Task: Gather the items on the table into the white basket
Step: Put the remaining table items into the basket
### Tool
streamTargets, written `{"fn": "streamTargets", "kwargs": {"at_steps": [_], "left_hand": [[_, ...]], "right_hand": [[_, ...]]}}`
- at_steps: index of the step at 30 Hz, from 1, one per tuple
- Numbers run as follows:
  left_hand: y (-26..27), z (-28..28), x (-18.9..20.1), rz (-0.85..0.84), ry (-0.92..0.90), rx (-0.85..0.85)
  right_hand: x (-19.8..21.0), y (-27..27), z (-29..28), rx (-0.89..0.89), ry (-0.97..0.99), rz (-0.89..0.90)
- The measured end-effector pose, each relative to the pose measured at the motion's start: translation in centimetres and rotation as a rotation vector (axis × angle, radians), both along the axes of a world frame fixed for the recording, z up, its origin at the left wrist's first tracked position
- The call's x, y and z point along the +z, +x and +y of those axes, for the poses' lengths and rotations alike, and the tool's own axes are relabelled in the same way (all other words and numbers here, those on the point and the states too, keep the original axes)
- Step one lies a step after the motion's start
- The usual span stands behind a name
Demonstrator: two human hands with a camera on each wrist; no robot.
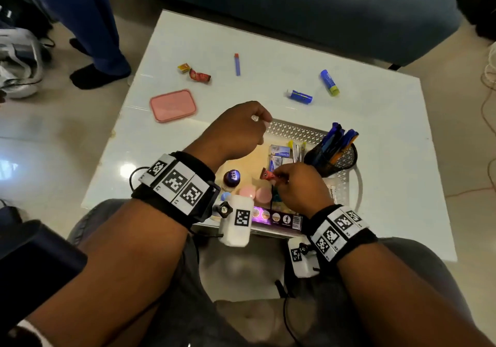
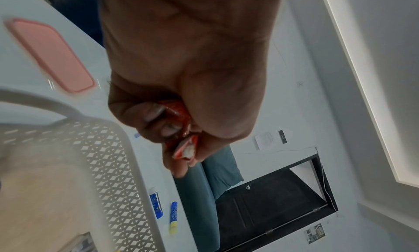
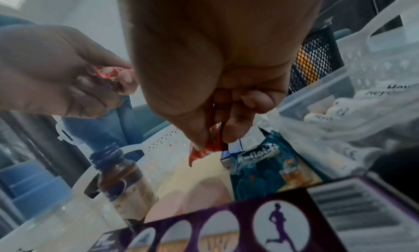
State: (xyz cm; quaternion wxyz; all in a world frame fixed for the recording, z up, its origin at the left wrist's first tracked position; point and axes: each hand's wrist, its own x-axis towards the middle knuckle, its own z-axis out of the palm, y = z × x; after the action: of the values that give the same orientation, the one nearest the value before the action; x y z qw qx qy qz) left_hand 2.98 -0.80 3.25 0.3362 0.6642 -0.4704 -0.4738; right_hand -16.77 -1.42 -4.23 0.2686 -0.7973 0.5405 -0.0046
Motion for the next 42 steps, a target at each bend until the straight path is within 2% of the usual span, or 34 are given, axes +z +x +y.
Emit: {"fn": "streamTargets", "kwargs": {"at_steps": [7,13,17,20,25,29,32,34,37,39,42], "left_hand": [[0.0,-0.5,-0.6,-0.031,0.013,-0.038],[-0.4,-0.4,-0.4,-0.068,-0.012,-0.077],[-0.5,-0.4,-0.5,-0.065,-0.018,-0.076],[-0.6,-0.7,-0.9,-0.093,0.003,-0.071],[-1.1,-1.3,-1.6,-0.221,0.03,-0.088],[-1.1,-1.5,-1.5,-0.163,0.031,-0.063],[-1.0,-1.4,-1.4,-0.151,0.063,-0.099],[-0.7,-1.5,-1.7,-0.16,0.091,-0.107],[-0.4,-1.4,-2.0,-0.225,0.077,-0.051],[-0.5,-1.4,-1.8,-0.21,0.068,-0.016],[-0.6,-1.4,-1.5,-0.2,0.063,0.003]], "right_hand": [[-0.4,0.8,-0.2,0.075,-0.006,0.104],[-0.6,0.6,-0.4,0.06,0.014,0.065],[0.2,0.2,-1.2,-0.038,-0.034,-0.054],[1.6,0.1,-1.6,-0.128,-0.064,-0.257],[4.2,0.9,-0.9,-0.252,0.198,-0.749],[3.9,0.8,-1.3,-0.272,0.236,-0.813],[3.5,0.6,-1.7,-0.272,0.238,-0.783],[2.9,0.5,-2.0,-0.249,0.224,-0.702],[1.5,0.3,-2.1,-0.204,0.135,-0.406],[0.8,0.3,-1.7,-0.131,0.085,-0.203],[0.2,0.5,-1.1,-0.043,0.007,-0.039]]}}
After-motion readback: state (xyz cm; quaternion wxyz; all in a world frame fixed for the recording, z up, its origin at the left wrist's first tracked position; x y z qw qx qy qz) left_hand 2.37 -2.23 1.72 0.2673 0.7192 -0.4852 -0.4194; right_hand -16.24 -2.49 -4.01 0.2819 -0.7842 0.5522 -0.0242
